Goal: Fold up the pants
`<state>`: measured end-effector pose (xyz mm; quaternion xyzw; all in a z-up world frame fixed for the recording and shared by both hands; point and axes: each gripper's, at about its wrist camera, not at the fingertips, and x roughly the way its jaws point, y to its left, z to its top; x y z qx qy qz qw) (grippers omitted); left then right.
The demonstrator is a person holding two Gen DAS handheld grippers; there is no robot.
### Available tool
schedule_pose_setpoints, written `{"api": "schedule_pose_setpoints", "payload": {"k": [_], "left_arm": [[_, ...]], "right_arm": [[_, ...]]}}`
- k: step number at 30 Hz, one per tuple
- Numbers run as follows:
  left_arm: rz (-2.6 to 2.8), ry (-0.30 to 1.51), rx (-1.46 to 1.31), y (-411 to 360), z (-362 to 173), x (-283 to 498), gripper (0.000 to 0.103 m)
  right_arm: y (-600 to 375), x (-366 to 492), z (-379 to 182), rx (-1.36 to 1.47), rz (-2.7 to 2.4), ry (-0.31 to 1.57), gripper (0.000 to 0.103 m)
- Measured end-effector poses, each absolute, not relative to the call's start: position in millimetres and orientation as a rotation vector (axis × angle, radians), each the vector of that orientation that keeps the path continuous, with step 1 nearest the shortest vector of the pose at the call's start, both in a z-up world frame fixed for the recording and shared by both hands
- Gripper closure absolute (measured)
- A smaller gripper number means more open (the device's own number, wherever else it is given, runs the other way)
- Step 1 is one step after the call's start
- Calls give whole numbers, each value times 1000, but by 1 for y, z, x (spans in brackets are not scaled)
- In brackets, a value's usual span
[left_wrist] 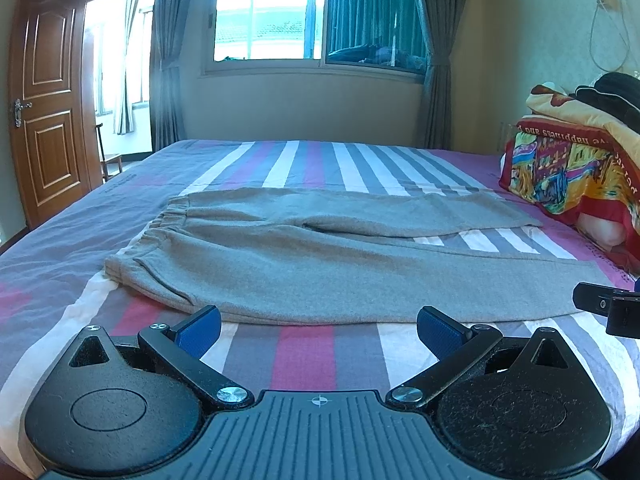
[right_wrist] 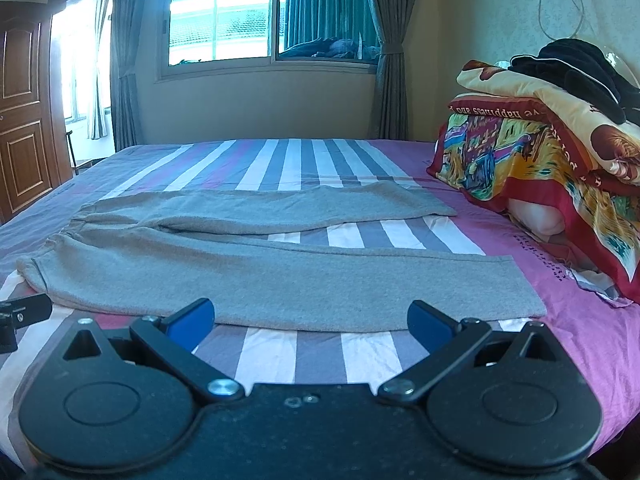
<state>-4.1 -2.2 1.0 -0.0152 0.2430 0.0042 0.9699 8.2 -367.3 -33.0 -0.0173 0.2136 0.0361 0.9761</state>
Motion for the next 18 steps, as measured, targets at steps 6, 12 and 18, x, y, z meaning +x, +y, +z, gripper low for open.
{"api": "schedule_pose_setpoints", "payload": {"k": [6,12,18], "left_arm": [[8,493,-31,-2,1,-4,0],[9,499,-33,-2,-3,-4,0],[-32,499,-78,16,-1,13,0]], "right_arm": [[-366,8,-34,-35,73,430,0],[-366,8,-36,-41,73,435,0],[-366,14,-38,-58,97,442,0]]}}
